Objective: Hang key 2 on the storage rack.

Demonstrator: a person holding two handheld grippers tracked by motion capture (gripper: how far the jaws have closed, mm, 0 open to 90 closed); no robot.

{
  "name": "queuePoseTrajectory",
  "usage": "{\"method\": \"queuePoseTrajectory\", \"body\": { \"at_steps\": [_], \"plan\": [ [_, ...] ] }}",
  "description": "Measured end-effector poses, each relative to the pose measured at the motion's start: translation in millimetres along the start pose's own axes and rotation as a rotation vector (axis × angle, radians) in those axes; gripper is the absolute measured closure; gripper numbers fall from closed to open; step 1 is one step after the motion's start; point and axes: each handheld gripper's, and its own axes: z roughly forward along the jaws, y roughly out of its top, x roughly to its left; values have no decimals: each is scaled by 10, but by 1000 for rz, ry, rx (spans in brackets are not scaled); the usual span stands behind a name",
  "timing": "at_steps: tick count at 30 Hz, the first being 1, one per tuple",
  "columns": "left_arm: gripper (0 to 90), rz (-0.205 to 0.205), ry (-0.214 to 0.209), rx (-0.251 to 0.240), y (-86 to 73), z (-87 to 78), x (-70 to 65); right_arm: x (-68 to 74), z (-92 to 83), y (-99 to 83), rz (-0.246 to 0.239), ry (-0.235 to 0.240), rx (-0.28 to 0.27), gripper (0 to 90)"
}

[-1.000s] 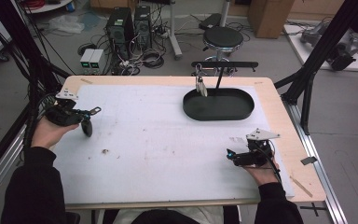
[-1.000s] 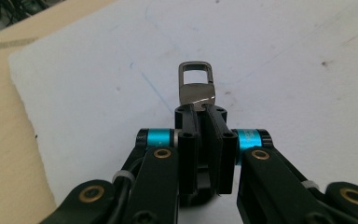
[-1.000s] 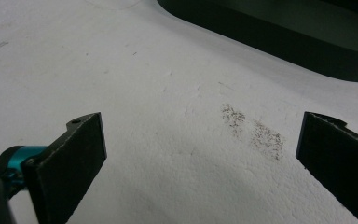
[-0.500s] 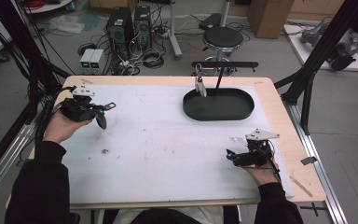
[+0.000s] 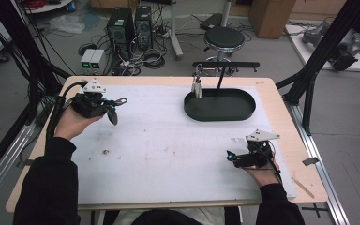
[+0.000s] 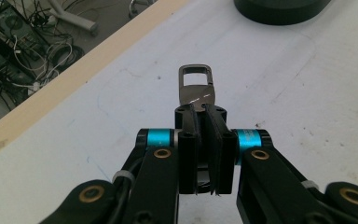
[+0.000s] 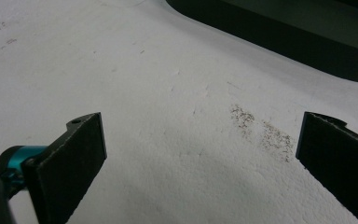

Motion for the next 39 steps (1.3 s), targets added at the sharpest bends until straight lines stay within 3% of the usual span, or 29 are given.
{"method": "queuePoseTrajectory", "body": {
  "at_steps": [6, 12, 13, 16, 26, 39],
  "plan": [
    [835, 1, -15, 0, 90, 31, -43, -9, -2, -4, 4, 4, 0, 7],
    [835, 12, -29, -31, 273, 65, -108, -28, -4, -13, 9, -1, 2, 7],
    [835, 11, -56, -41, 351, 92, -127, -32, -6, -15, 14, -3, 1, 7],
    [836, 22, -80, -58, 465, 137, -173, -37, -12, -17, 12, -4, 1, 7],
    [835, 44, -102, -47, 682, 292, -272, -27, 5, -12, 13, 11, -2, 7],
    [836, 89, -124, -75, 1035, 505, -511, -60, -6, -12, 37, 37, -17, 7]
  ]
}}
